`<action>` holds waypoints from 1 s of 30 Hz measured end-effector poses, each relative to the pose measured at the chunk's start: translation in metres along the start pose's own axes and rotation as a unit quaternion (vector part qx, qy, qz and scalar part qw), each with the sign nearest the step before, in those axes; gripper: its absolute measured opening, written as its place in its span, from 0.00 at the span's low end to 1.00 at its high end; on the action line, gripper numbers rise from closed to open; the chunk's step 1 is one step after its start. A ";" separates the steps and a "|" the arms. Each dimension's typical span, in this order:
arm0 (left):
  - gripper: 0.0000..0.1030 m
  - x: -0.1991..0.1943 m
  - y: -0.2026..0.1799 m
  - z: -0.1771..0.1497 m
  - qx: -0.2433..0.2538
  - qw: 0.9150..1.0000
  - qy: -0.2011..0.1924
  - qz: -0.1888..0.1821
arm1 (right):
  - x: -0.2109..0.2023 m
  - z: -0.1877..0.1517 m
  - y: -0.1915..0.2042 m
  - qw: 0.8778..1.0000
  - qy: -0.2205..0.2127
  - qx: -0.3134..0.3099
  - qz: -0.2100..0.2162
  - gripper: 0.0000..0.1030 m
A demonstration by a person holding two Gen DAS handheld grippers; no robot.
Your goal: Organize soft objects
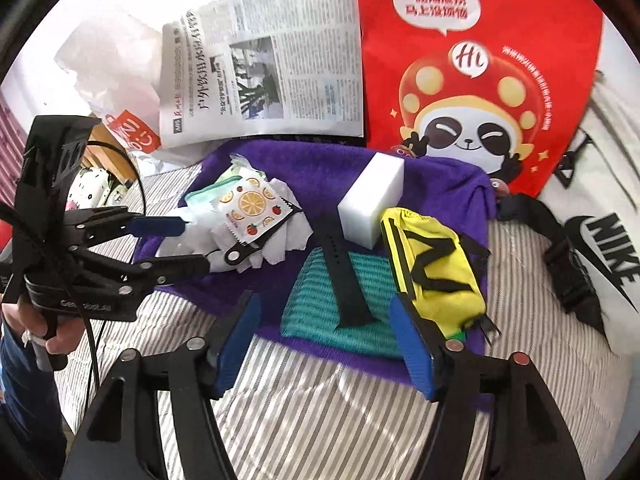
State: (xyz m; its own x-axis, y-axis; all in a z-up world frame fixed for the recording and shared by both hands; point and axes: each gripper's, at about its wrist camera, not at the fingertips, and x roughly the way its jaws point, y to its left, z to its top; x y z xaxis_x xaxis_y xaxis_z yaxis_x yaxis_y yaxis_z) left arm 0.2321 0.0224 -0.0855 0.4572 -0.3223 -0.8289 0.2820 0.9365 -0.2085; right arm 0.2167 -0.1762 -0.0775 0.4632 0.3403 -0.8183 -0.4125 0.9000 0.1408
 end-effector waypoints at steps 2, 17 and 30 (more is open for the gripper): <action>0.77 -0.011 -0.006 -0.009 0.005 1.000 -0.009 0.012 | -0.010 -0.007 0.006 1.000 -0.003 0.002 -0.011 0.73; 0.86 -0.080 -0.025 -0.076 -0.060 0.993 -0.047 0.093 | -0.066 -0.058 0.036 0.994 -0.026 0.074 -0.080 0.94; 0.86 -0.133 -0.069 -0.113 -0.076 0.985 -0.094 0.127 | -0.116 -0.098 0.044 0.985 -0.043 0.120 -0.112 0.94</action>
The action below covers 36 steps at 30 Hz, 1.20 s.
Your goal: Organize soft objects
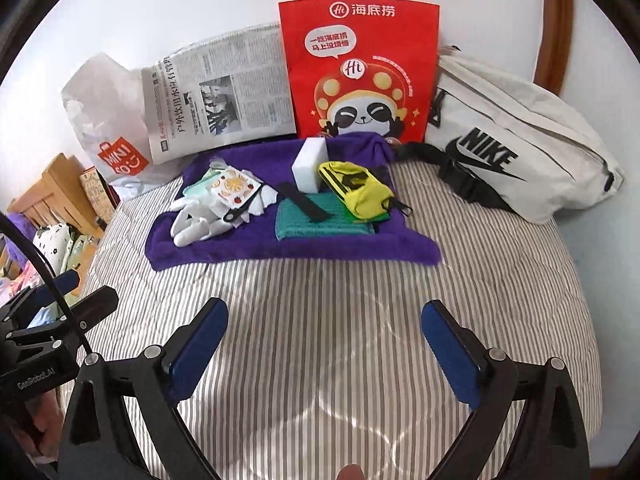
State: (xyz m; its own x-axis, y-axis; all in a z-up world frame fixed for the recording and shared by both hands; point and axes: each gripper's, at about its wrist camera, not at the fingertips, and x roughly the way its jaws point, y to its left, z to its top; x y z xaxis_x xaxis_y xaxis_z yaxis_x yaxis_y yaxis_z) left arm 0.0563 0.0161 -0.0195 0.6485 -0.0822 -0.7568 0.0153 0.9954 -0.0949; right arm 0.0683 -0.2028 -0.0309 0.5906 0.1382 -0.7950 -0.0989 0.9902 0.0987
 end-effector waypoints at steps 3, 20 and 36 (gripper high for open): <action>0.86 -0.007 -0.011 -0.004 0.008 1.000 -0.003 -0.009 | -0.008 -0.007 -0.003 1.000 -0.001 0.002 -0.001 0.94; 0.86 -0.032 -0.032 -0.016 0.012 1.000 -0.021 -0.015 | -0.040 -0.025 -0.009 0.999 -0.028 -0.005 -0.016 0.94; 0.86 -0.038 -0.033 -0.016 0.008 1.000 -0.023 -0.017 | -0.047 -0.027 -0.007 0.999 -0.034 -0.008 -0.020 0.94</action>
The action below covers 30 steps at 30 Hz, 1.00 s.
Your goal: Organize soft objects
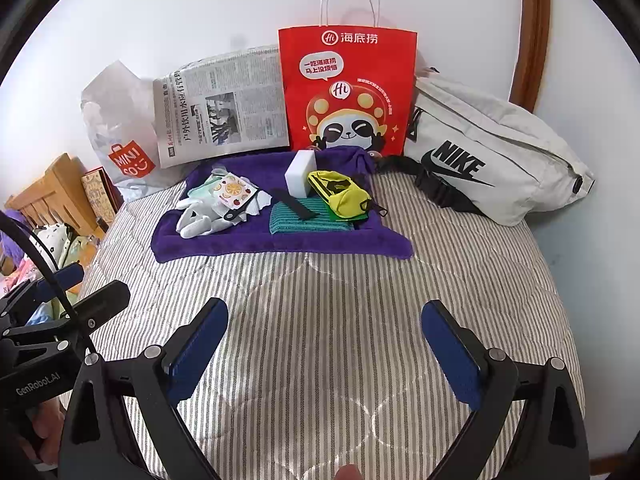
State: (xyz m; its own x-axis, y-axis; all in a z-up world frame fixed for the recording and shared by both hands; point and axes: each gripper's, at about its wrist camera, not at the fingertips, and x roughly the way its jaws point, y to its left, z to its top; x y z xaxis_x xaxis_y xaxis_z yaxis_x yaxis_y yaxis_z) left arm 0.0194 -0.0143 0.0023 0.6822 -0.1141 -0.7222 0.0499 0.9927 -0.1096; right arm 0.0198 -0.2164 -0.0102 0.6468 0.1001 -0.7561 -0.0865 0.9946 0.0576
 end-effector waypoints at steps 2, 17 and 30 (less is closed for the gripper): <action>0.86 0.000 0.000 0.000 0.000 1.000 0.000 -0.002 | -0.001 -0.001 0.000 1.000 -0.001 0.001 0.000 0.94; 0.86 0.000 0.001 -0.002 -0.001 1.000 0.000 0.001 | -0.002 -0.003 0.001 1.000 -0.001 0.000 0.002 0.94; 0.86 0.000 0.003 -0.003 0.000 1.000 0.001 0.002 | -0.003 -0.004 0.003 1.000 -0.002 -0.001 0.001 0.94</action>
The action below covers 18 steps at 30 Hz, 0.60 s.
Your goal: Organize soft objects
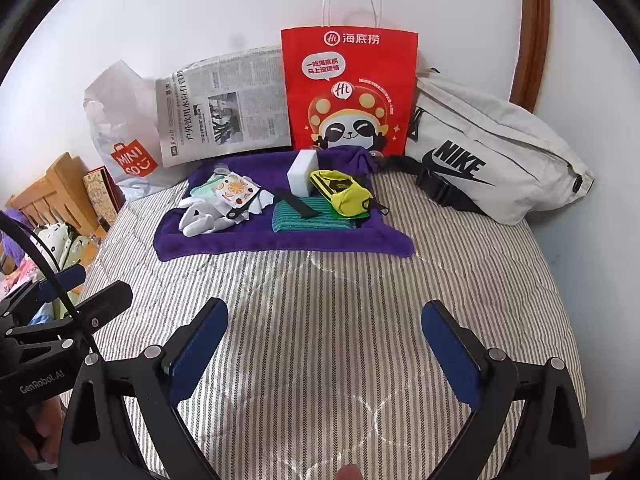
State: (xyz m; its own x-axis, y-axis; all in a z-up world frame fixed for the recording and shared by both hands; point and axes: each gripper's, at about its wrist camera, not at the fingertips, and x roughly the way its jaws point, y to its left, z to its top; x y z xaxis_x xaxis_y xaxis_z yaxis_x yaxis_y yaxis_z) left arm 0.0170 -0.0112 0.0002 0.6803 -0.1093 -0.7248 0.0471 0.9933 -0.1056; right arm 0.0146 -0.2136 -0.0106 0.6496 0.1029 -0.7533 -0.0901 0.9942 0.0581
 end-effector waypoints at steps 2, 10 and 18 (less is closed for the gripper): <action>0.86 -0.001 0.001 0.000 -0.001 1.000 -0.001 0.000 | 0.000 -0.001 0.000 1.000 0.000 0.000 0.001 0.94; 0.86 -0.001 0.000 0.000 0.004 1.000 0.001 0.000 | 0.000 -0.001 0.001 1.000 0.000 0.001 0.000 0.94; 0.86 -0.001 0.000 -0.001 0.004 1.000 0.002 0.001 | 0.000 -0.001 0.000 1.000 0.000 0.002 -0.001 0.94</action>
State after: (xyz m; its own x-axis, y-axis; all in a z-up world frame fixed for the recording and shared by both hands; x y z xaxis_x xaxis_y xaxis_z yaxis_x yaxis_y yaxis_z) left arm 0.0159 -0.0114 0.0005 0.6774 -0.1083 -0.7276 0.0521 0.9937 -0.0993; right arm 0.0136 -0.2136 -0.0115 0.6500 0.1012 -0.7532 -0.0854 0.9945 0.0598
